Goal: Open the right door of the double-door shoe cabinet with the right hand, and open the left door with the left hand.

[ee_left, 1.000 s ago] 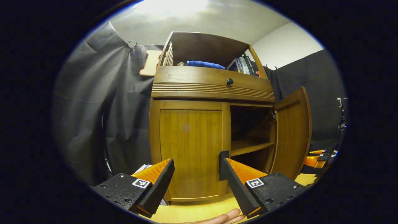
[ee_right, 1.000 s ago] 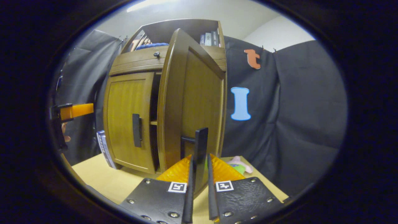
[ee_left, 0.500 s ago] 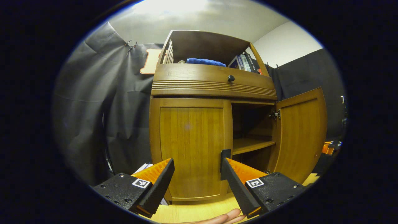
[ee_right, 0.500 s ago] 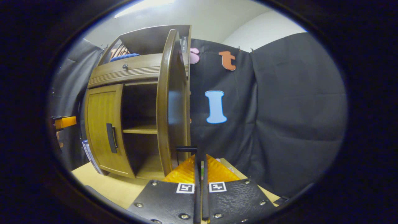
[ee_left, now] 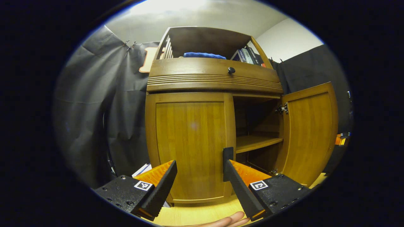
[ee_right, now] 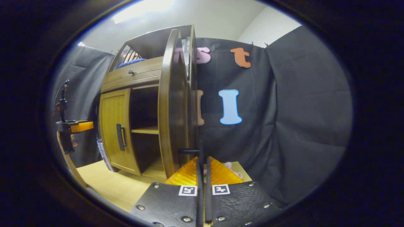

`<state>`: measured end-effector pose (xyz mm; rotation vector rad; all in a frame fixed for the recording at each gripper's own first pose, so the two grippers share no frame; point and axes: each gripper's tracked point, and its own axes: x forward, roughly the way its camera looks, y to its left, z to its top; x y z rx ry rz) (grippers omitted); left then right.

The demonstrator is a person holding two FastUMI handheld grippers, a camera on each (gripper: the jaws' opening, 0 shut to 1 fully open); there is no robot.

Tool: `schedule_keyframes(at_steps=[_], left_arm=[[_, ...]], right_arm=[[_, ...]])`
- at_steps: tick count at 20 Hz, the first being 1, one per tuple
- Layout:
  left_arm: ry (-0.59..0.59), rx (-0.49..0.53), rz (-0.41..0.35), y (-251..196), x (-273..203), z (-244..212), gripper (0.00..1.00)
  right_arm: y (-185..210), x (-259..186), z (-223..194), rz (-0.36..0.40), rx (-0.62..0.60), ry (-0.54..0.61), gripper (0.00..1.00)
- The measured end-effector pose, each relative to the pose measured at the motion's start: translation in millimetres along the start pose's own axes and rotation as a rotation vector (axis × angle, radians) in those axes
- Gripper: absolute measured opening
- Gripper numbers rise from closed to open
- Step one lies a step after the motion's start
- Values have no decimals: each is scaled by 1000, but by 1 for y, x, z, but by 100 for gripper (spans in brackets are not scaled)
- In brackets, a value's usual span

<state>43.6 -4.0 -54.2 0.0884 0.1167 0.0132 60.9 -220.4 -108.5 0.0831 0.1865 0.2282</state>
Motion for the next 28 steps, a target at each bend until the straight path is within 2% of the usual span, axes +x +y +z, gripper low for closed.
schedule_keyframes(at_steps=[1, 4, 6, 9, 10, 11, 12, 13, 16, 18, 21, 24, 25, 26, 27, 28], left_arm=[[3, 1, -5, -5, 3, -3, 94], [19, 8, 4, -16, 13, -12, 97], [30, 14, 16, -23, 20, -20, 95], [43, 14, -9, -40, 39, -35, 95], [56, 7, -16, -45, 46, -41, 95], [66, 0, -18, -49, 54, -47, 95], [77, -15, -5, -52, 64, -53, 95], [105, -13, 0, -55, 73, -60, 95], [111, -21, -12, -67, 101, -69, 96], [89, -17, 4, -67, 115, -66, 96], [66, 4, 11, -70, 131, -61, 95], [27, 22, -3, -75, 142, -51, 94], [29, 28, 9, -71, 145, -52, 92], [40, 35, 31, -66, 147, -54, 91], [41, 35, 41, -64, 151, -55, 87], [42, 28, 59, -60, 151, -56, 78]], right_arm=[[-2, -2, 1, 6, 2, 0, 7], [-1, -3, 1, 12, -13, 7, 7], [1, -5, 1, 1, -32, 14, 7], [1, -16, 7, -4, -54, 10, 7], [-4, -26, 7, -13, -55, 10, 7], [-23, -37, 13, -98, -77, -3, 6], [-47, -44, 15, -192, -106, -11, 13], [-62, -57, 20, -250, -115, -19, 20], [-59, -74, 35, -220, -10, -75, 68], [-60, -100, 42, -244, 26, -85, 100], [-51, -110, 50, -254, 9, -89, 100], [-25, -119, 61, -201, -6, -112, 100], [-8, -118, 62, -174, -14, -118, 97], [8, -118, 66, -146, -27, -123, 100], [23, -119, 70, -120, -41, -131, 100], [36, -123, 74, -95, -55, -140, 100]])
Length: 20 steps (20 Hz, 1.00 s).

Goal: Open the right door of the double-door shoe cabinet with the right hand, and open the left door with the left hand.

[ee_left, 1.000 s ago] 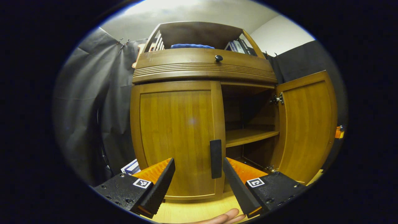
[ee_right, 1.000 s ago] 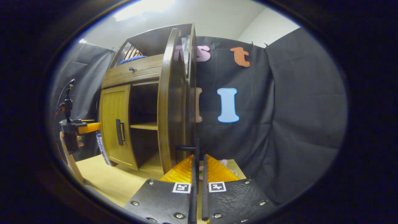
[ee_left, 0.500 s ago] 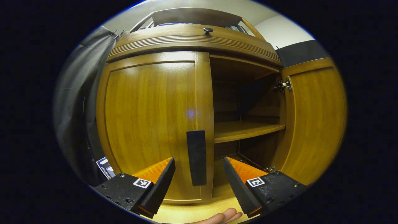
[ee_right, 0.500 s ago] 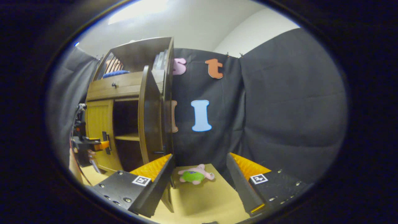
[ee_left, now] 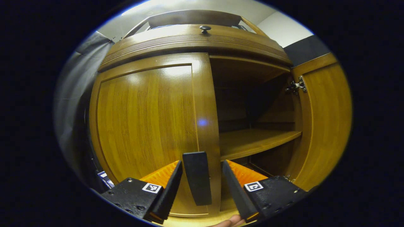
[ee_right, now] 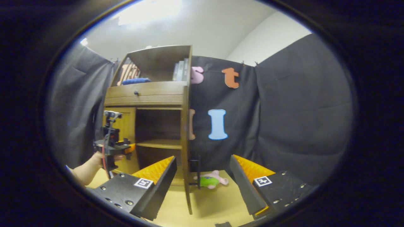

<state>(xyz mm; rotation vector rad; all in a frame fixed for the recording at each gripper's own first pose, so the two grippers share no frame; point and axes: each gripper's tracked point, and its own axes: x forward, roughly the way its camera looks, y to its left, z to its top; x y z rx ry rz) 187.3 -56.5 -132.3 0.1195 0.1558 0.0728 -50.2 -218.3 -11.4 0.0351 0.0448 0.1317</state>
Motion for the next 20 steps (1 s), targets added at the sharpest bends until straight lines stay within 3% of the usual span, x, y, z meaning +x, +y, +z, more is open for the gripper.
schedule_keyframes(at_steps=[2, 3, 5, 13, 20], left_arm=[[4, 30, -5, 2, 3, 0, 61], [77, 71, -22, 4, -3, -12, 55], [77, 55, -42, -1, -2, -14, 41], [56, -33, -110, 1, -27, -17, 34], [52, -55, -151, 8, -72, -17, 35]], right_arm=[[23, -4, 10, 40, -17, -24, 100], [34, -6, 15, 60, -22, -32, 100], [53, -9, 22, 94, -29, -40, 100], [80, -13, 30, 111, -17, -38, 98], [94, -15, 29, 121, -17, -30, 97]])
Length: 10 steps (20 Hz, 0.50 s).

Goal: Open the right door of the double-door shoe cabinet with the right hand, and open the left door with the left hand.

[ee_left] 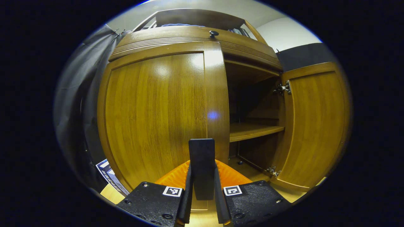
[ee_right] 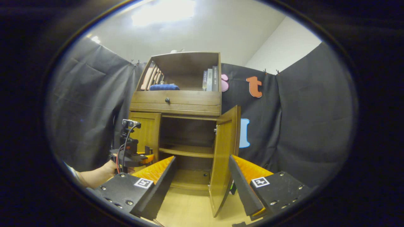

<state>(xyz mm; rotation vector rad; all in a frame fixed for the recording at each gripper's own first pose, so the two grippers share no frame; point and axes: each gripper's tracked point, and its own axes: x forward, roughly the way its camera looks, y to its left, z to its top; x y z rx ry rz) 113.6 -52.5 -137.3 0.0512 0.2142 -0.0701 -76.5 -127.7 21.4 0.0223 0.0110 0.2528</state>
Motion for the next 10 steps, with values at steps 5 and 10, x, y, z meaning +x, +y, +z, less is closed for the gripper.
schedule_keyframes(at_steps=[5, 10], left_arm=[[-5, 2, -38, 6, -37, 1, 35], [-9, 5, -82, 14, -69, 2, 31]], right_arm=[[10, 3, -6, 15, 6, 3, 97], [22, 10, -13, 28, 3, 11, 98]])
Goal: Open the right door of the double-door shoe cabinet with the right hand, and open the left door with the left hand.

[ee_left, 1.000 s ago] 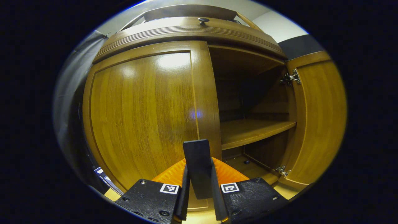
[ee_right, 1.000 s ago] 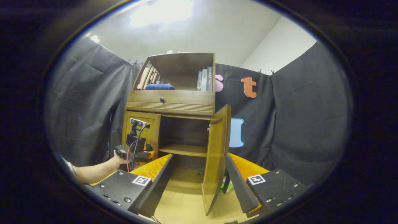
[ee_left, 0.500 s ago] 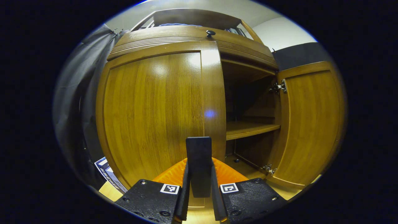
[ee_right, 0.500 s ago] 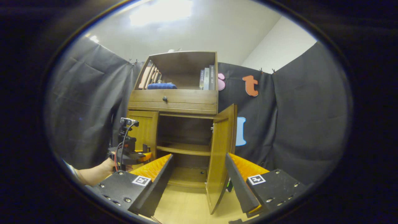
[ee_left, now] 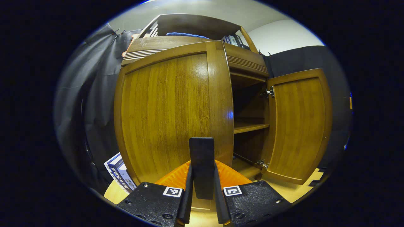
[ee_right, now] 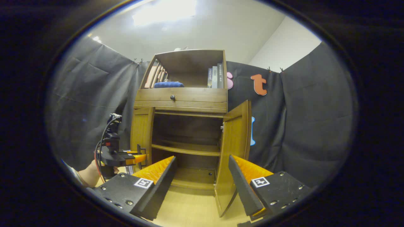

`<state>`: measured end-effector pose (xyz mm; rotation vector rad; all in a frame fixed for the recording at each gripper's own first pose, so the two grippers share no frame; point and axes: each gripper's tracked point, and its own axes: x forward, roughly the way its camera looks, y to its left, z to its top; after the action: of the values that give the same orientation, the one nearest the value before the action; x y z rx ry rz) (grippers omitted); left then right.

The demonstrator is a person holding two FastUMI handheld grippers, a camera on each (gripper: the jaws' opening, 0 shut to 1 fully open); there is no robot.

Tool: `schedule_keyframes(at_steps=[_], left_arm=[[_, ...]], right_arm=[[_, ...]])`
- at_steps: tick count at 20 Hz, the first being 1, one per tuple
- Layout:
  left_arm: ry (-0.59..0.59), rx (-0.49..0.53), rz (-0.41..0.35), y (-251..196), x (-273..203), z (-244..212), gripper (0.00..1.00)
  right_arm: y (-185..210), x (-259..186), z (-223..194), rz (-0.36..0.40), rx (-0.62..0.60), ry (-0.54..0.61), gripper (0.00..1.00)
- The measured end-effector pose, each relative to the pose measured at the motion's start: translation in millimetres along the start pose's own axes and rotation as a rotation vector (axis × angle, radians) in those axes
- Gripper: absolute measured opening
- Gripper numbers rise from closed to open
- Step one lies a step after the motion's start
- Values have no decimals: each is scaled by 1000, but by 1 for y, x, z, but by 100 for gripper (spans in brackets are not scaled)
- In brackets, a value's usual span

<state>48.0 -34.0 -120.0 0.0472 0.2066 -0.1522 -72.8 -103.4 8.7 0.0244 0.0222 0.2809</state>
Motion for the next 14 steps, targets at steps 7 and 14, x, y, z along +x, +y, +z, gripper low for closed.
schedule_keyframes(at_steps=[7, 14], left_arm=[[1, 20, -25, 17, -45, 2, 35], [16, 31, -29, 34, -70, 2, 31]], right_arm=[[17, 8, -5, 21, 3, -3, 97], [26, 18, -24, 34, 36, 7, 97]])
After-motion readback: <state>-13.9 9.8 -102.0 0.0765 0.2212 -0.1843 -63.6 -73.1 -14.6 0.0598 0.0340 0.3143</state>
